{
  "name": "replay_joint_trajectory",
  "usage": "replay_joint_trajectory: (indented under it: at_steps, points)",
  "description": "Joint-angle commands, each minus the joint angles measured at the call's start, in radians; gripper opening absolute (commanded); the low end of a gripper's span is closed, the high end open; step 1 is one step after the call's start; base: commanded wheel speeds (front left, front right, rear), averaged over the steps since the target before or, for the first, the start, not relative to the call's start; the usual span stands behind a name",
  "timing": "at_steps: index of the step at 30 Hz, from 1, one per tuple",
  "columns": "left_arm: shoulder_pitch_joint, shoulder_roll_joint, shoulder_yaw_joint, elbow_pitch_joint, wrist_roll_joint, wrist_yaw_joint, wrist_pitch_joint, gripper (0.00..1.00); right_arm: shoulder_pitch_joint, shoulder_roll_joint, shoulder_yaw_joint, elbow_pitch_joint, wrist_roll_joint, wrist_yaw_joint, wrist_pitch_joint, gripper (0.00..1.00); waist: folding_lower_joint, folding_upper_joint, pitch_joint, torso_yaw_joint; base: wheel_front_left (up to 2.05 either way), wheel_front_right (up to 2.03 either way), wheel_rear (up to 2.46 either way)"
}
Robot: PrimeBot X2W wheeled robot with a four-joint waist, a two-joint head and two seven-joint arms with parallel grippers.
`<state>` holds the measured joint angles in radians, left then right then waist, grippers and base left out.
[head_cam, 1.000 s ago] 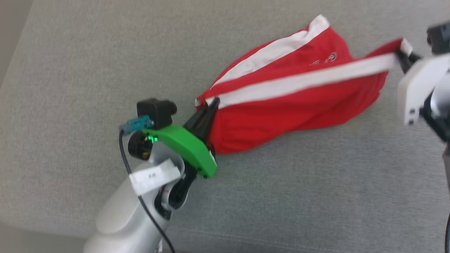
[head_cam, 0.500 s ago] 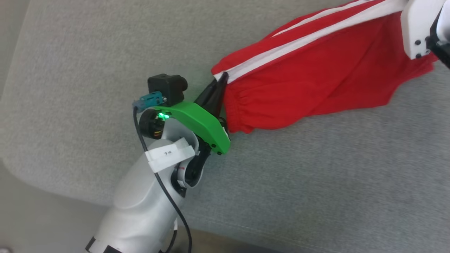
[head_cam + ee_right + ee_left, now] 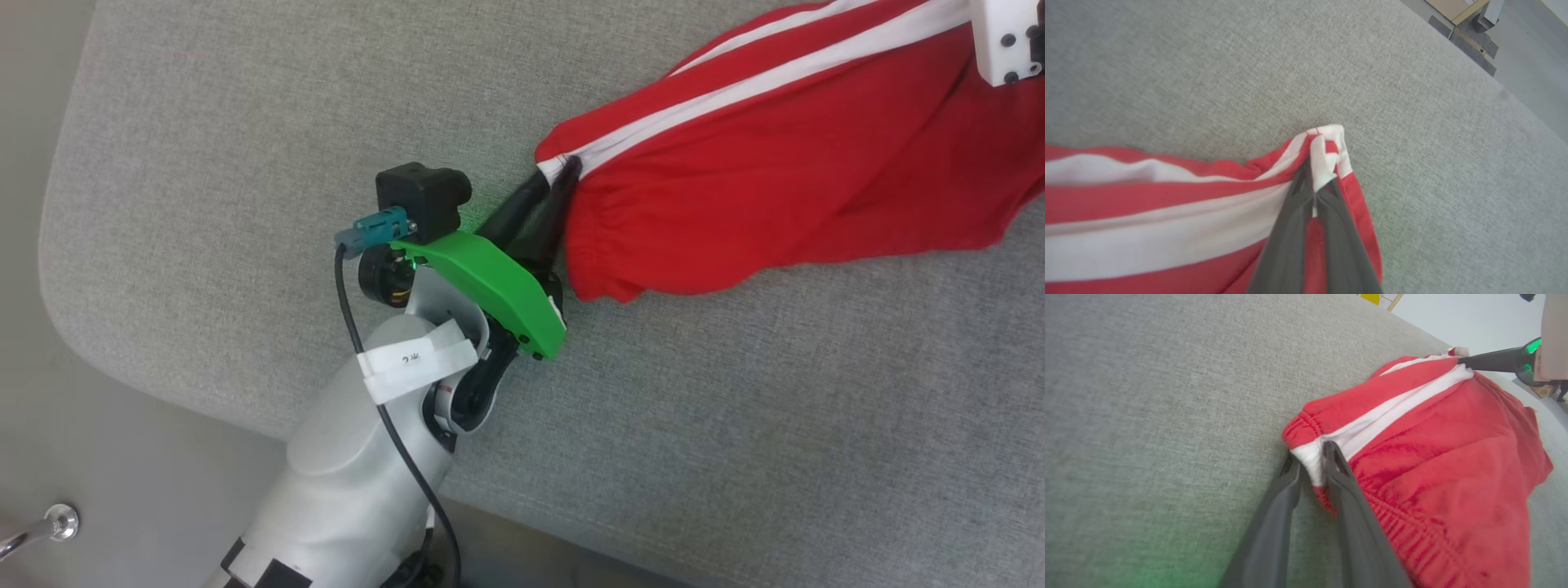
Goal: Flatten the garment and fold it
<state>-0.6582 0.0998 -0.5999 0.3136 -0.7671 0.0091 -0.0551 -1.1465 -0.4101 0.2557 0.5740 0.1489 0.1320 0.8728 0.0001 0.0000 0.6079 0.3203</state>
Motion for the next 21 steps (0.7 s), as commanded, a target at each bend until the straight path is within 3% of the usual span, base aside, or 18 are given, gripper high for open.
replay_joint_trajectory:
  at_steps: [1,7,15,21]
  points:
    - [-0.001,-0.002,-0.008,0.019,-0.006,-0.005,-0.002,1.0,0.033,0.009,0.003,0.023,0.018,-0.001,0.006,1.0,-0.0001,0.0,-0.011,-0.006,0.0,0.0,0.0]
    - [0.035,0.013,-0.001,-0.007,-0.001,-0.008,-0.051,1.0,0.1,0.009,-0.007,-0.012,0.067,-0.001,-0.072,1.0,-0.0001,0.0,-0.082,-0.032,0.0,0.0,0.0]
    - [0.14,0.069,0.03,-0.065,0.036,0.016,-0.162,1.0,0.261,0.002,-0.083,-0.114,0.121,-0.001,-0.303,1.0,-0.0001,0.0,-0.196,-0.057,0.0,0.0,0.0]
    - [0.191,0.079,0.135,-0.128,0.157,0.001,-0.206,1.0,0.359,0.025,-0.177,-0.141,0.128,-0.001,-0.442,1.0,-0.0001,0.0,-0.235,-0.055,0.0,0.0,0.0]
